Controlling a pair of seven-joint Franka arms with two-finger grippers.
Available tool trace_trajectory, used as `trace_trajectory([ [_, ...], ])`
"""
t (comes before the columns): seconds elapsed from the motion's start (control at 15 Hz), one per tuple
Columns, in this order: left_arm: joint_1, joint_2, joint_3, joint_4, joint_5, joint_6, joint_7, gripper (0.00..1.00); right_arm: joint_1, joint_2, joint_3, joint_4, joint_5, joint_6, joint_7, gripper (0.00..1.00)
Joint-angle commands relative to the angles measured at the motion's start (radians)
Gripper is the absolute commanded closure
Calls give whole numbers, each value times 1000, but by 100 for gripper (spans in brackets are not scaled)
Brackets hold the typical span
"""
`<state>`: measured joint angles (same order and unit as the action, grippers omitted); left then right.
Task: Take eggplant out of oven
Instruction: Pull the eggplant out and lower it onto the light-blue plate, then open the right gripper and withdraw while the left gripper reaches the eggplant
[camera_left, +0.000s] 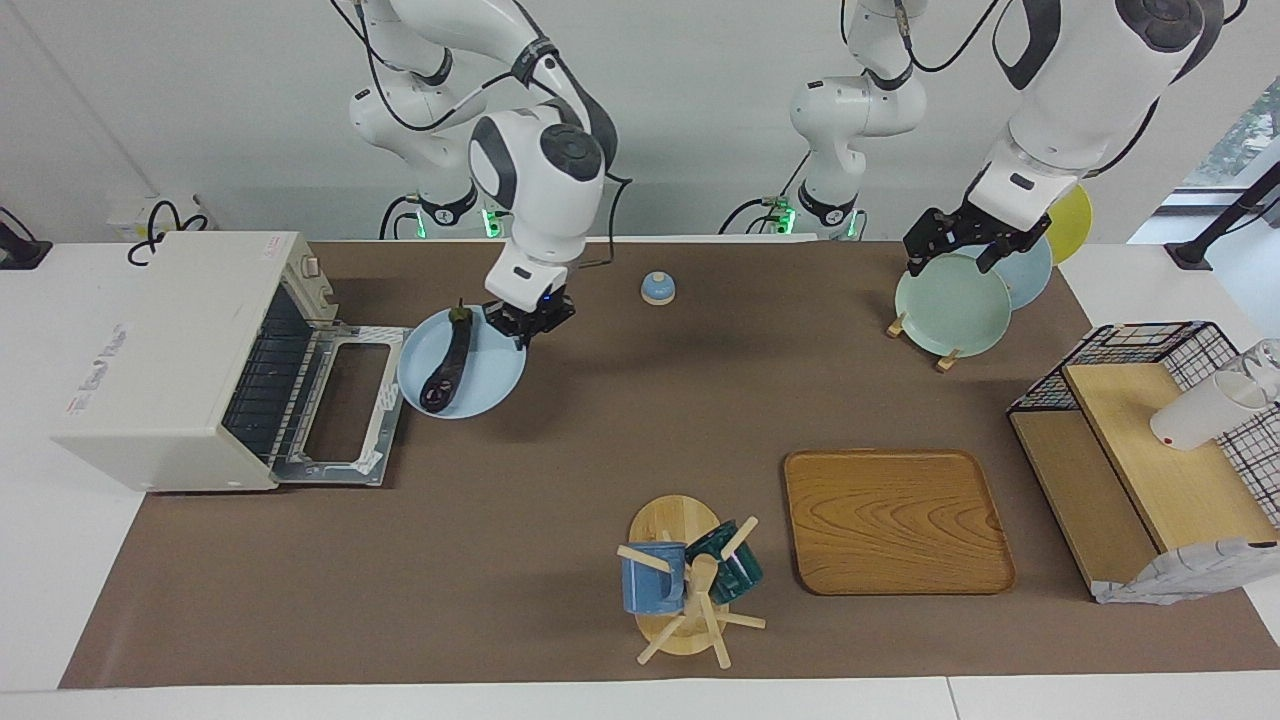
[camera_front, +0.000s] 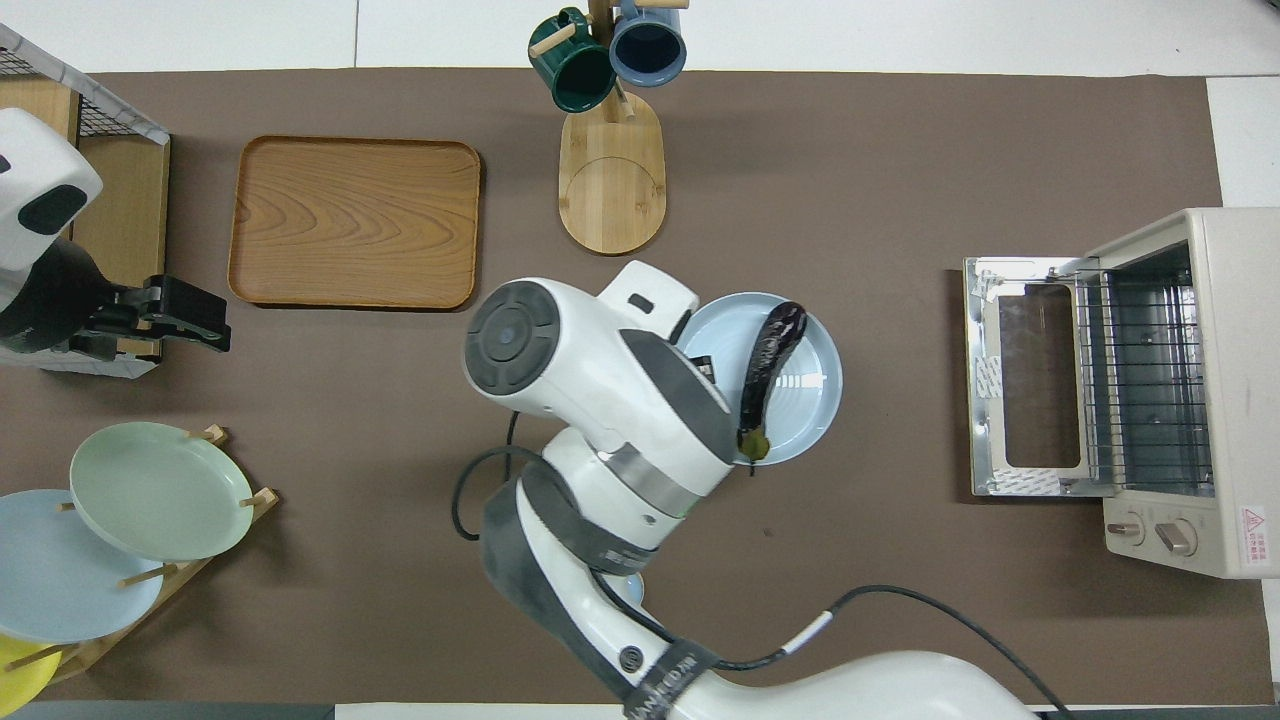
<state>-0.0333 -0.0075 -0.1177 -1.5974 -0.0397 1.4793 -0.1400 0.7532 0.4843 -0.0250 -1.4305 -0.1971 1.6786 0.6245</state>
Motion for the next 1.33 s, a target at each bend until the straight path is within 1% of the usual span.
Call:
trace_trajectory([
  [0.0,12,-6,-10,8,17,-17,11,0,36,144,14,140,28,13,107,100],
  [0.07,12,-6,-10,7,17,-16,11,0,49,160,16,136,33,82,119,100],
  [0.13,12,-6,-10,8,17,-16,11,0,55,186,20,137,34,110,123,100],
  [0.27,13,-6,-10,7,17,-17,11,0,89,221,25,133,27,130,144,100],
  [0.4,13,-6,-10,8,17,-16,11,0,89,227,25,131,34,177,149,100],
  [0.53,12,-6,-10,8,17,-16,11,0,81,224,25,136,36,176,150,98],
  [0.6,12,-6,-10,8,17,-16,11,0,81,220,25,137,36,176,150,86],
  [0.67,12,-6,-10,8,17,-17,11,0,84,214,25,137,30,173,150,67],
  [0.8,12,-6,-10,8,17,-16,11,0,83,191,22,137,15,162,124,56],
  [0.87,12,-6,-10,8,17,-16,11,0,72,169,22,136,-1,141,82,53],
  [1.0,12,-6,-10,8,17,-14,13,0,17,104,20,130,-16,42,-20,55],
  [1.13,12,-6,-10,8,17,-13,13,0,-46,15,17,79,-18,-34,-78,70],
  [1.2,13,-6,-10,8,17,-14,13,0,-87,-43,17,24,-18,-36,-81,77],
  [1.27,12,-6,-10,8,17,-16,13,0,-131,-90,19,-29,-18,-36,-84,88],
])
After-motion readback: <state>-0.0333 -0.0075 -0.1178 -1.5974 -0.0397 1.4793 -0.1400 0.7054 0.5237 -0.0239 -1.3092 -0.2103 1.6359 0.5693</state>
